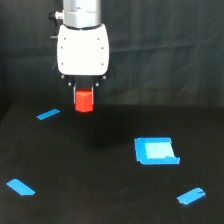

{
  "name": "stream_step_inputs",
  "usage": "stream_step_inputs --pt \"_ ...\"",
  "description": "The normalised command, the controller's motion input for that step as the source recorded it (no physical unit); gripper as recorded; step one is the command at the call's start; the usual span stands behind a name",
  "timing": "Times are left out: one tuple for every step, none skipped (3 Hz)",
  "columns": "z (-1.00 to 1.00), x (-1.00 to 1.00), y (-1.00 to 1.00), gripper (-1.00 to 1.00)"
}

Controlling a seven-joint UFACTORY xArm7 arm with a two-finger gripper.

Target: Pick up the red object from the table

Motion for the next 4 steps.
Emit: stream_step_inputs --pt "0.04 0.01 0.03 -1.0" --pt "0.07 0.0 0.07 -1.0" --pt "0.05 0.06 -0.03 -0.95" --pt "0.08 0.01 0.03 -1.0"
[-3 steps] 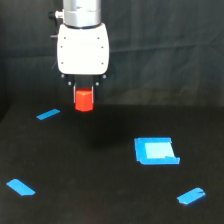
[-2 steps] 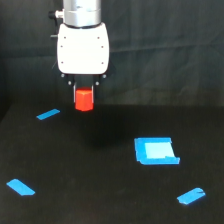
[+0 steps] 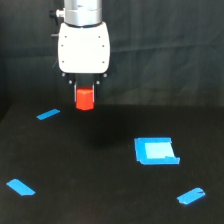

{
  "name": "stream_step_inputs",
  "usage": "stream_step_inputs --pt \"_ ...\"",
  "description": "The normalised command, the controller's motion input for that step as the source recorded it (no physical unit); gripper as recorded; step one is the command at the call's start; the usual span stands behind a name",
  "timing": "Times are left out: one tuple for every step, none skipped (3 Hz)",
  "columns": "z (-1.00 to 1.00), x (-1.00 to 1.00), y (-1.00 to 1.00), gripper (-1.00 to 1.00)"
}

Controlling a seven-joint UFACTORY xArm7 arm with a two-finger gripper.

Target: Pick up the red object from the table

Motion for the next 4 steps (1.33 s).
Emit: stream_step_inputs --pt "0.11 0.04 0.08 -1.0" --pt "0.17 -0.05 0.0 -0.92" --pt "-0.01 -0.04 -0.01 -1.0" --pt "-0.05 0.05 0.02 -0.95"
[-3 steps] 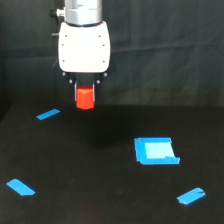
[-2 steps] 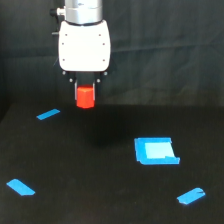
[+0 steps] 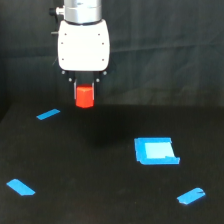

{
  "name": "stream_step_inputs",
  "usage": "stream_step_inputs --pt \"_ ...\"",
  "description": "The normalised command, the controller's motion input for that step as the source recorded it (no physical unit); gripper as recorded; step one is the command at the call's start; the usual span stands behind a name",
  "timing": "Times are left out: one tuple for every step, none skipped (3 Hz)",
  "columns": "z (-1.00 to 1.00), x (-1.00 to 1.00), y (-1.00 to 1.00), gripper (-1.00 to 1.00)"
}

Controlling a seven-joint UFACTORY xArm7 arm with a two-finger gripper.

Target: Pick up the red object from the table

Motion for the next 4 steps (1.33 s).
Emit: stream_step_inputs --pt "0.09 0.13 0.07 -0.97" --pt "0.0 0.06 -0.04 -1.0" --pt "-0.04 -0.04 -0.02 -1.0" --pt "0.0 -0.03 -0.02 -1.0"
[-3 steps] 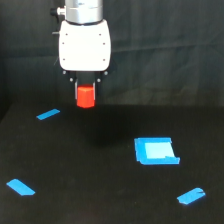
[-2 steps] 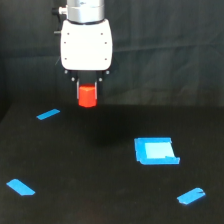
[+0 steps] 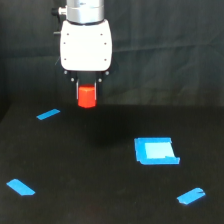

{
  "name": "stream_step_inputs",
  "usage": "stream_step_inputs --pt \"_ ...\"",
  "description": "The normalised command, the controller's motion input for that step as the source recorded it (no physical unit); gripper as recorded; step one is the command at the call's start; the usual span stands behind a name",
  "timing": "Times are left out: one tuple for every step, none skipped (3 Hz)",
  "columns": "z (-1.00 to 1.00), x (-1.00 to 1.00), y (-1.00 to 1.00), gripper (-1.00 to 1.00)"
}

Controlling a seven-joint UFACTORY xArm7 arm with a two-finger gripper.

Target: Pick up the red object from the table

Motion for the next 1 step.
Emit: stream_step_inputs --pt "0.04 0.1 0.0 -1.0"
